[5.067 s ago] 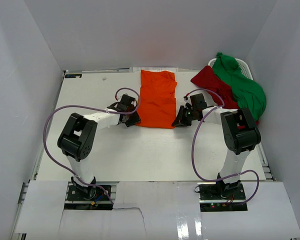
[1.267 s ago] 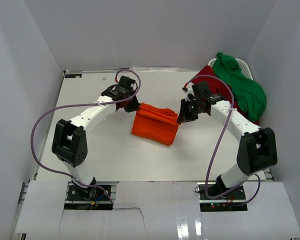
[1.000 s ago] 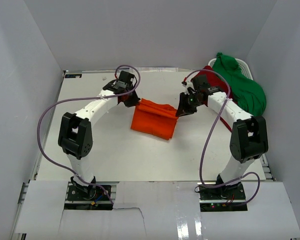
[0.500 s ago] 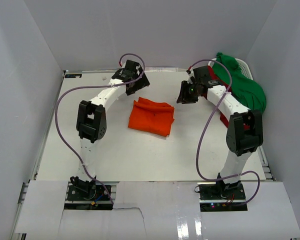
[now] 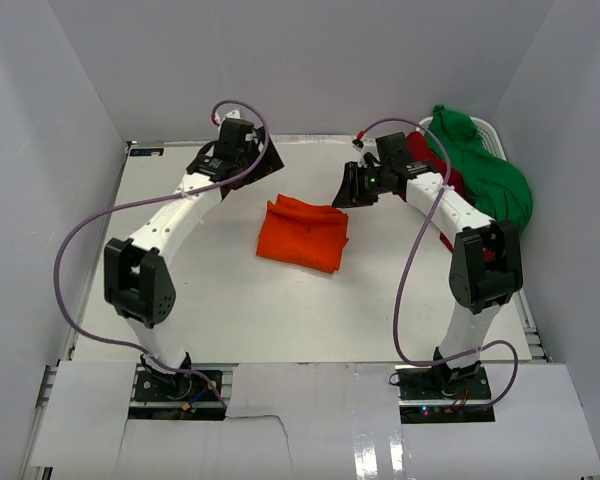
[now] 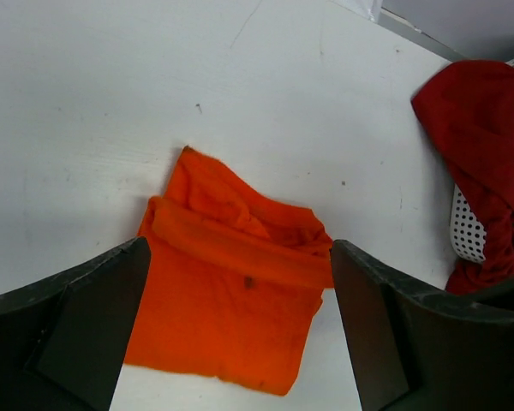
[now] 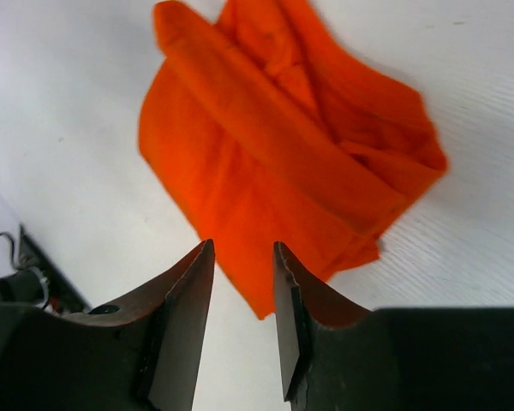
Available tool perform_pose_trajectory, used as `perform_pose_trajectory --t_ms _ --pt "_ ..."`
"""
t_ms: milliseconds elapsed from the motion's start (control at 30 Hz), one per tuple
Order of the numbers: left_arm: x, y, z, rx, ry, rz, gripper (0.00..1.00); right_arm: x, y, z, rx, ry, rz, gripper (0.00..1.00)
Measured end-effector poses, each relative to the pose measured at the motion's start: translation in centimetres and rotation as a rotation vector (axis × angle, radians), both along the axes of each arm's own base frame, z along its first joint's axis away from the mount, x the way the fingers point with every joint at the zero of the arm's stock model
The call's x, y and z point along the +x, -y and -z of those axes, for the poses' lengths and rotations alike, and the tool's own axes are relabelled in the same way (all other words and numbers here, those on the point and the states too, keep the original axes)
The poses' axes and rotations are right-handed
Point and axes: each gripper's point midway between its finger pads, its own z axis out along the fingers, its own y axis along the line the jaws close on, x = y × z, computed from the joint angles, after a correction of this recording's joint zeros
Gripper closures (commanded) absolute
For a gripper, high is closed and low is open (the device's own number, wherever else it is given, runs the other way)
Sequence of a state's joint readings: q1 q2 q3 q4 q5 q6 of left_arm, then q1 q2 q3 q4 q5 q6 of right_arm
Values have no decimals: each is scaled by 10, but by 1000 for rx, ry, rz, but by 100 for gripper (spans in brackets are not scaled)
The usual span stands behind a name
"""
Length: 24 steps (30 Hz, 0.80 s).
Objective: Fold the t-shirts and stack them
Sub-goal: Fold the long partially folded tshirt into a neat square
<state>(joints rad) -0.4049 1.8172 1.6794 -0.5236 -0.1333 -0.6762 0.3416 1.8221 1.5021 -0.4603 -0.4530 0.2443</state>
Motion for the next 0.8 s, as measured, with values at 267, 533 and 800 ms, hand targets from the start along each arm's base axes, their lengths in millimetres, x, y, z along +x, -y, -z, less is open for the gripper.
perform_pose_trajectory --t_ms 267,533,800 --pt "-100 -23 15 -84 -36 68 100 -21 -64 29 168 -121 -161 92" --pt "-139 3 101 -186 -165 232 100 -36 -109 55 231 -193 -220 92" --pt "-125 35 101 -313 -16 372 100 -41 -136 74 237 -189 -223 92"
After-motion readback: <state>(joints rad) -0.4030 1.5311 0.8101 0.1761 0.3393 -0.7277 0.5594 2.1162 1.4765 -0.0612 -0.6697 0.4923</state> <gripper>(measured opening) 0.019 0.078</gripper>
